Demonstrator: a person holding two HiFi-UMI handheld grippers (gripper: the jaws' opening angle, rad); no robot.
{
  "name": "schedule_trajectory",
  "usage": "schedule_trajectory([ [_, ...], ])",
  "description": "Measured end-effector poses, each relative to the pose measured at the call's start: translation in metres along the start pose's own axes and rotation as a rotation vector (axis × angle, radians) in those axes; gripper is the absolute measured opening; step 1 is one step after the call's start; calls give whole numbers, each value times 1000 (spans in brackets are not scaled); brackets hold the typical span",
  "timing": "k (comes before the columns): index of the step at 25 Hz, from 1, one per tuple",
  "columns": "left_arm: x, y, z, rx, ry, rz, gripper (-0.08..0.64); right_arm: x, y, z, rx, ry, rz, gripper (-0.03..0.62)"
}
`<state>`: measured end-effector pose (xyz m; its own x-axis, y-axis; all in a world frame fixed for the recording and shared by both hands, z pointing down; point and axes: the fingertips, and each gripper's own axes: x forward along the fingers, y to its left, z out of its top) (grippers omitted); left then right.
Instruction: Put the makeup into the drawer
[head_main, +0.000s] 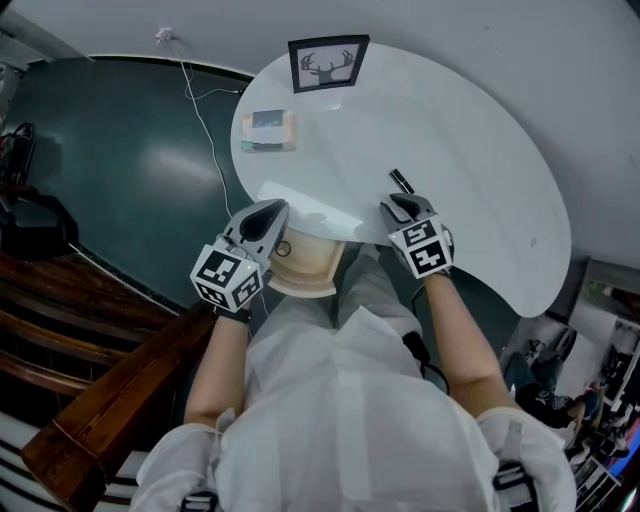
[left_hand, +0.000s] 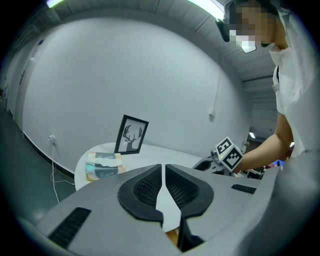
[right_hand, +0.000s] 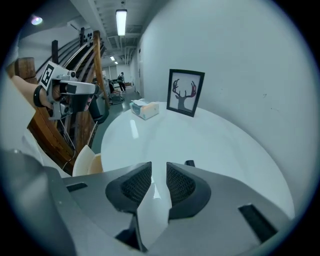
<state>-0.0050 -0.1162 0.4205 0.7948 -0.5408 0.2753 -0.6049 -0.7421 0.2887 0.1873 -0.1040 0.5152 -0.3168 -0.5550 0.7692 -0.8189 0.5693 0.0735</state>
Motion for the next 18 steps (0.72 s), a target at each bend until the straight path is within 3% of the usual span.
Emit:
schedule_trajectory([
  [8, 25, -10, 2, -2, 10, -16, 29, 5, -54, -22, -15, 74, -50, 87],
  [18, 44, -11, 4, -8, 19, -13, 29, 28, -71, -36, -46, 150, -12, 89],
])
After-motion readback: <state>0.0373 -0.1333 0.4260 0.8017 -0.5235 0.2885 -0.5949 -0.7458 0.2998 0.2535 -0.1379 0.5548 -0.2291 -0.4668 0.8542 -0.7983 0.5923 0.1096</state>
